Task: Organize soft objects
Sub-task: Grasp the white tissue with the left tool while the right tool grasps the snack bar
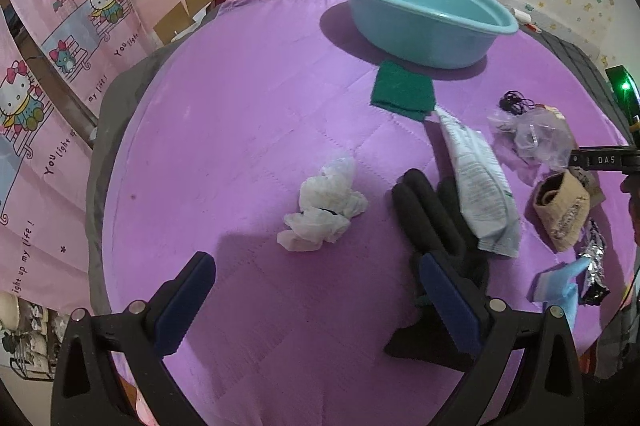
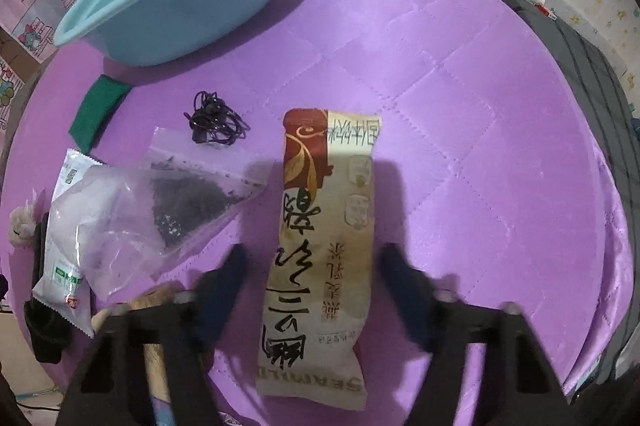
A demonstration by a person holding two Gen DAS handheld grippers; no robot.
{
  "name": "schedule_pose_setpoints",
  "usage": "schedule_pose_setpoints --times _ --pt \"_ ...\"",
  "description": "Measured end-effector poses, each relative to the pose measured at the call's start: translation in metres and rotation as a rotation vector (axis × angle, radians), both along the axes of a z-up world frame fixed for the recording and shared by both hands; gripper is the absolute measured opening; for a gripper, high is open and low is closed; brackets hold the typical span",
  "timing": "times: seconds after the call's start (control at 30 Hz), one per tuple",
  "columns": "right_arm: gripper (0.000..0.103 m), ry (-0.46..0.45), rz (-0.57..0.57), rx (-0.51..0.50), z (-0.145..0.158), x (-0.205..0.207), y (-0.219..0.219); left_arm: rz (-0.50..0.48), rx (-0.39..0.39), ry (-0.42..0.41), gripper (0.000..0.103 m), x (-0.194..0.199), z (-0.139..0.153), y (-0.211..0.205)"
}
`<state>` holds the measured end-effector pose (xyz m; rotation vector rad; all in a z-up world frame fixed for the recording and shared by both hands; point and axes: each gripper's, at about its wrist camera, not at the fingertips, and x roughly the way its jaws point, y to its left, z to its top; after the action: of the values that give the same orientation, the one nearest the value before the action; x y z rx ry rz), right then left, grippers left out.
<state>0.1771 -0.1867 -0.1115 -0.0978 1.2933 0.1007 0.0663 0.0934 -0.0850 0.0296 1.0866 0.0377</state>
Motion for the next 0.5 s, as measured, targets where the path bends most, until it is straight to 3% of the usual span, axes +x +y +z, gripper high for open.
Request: schedule_pose_setpoints --times 0.07,0.17,0.27,0.5 --pt "0.035 -0.014 -0.002 0.009 0.002 0.003 0.001 0.001 -0.002 0.008 0.103 0.004 -0.003 0.003" --pt "0.027 -0.005 -0.015 0.025 0.003 0.002 -0.002 -0.001 -0.005 0.015 0.103 0.010 -0.006 0.005" --pt "0.022 -0.001 -0.022 0.029 0.008 0.005 -0.003 -0.015 -0.015 0.023 0.103 0.014 -0.009 0.007" --pt "0.021 -0.004 -0.035 0.045 0.018 0.001 -0.006 -0.035 -0.025 0.030 0.103 0.032 -0.018 0.010"
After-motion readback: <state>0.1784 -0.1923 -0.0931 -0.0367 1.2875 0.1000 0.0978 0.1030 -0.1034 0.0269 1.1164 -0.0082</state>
